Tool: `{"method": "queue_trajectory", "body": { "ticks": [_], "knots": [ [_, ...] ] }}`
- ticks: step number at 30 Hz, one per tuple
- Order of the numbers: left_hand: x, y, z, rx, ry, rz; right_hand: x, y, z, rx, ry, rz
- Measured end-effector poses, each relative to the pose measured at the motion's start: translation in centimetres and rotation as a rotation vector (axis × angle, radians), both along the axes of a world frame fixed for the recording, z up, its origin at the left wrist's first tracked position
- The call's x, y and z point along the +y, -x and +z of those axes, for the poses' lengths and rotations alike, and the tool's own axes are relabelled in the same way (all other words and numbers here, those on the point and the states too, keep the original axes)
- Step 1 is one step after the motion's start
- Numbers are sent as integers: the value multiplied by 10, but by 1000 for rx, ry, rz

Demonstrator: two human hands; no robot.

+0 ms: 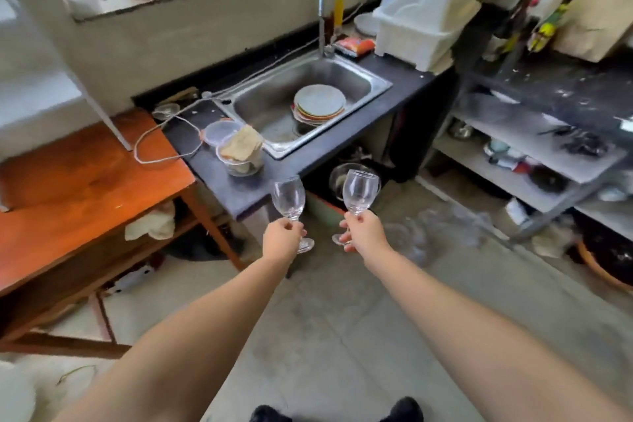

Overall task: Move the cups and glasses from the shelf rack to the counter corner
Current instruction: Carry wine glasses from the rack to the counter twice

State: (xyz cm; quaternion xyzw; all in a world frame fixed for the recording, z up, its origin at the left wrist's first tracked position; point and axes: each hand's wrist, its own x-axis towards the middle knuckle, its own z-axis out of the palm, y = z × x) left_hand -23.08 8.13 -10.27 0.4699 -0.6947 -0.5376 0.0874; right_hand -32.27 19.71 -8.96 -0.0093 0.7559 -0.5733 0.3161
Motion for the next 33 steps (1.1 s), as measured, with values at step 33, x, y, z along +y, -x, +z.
{"method": "queue_trajectory", "body": {
  "ticks": [33],
  "knots": [
    [481,558,-14,-47,-72,-1136,491,418,-13,-102,-45,-1033]
  ]
}}
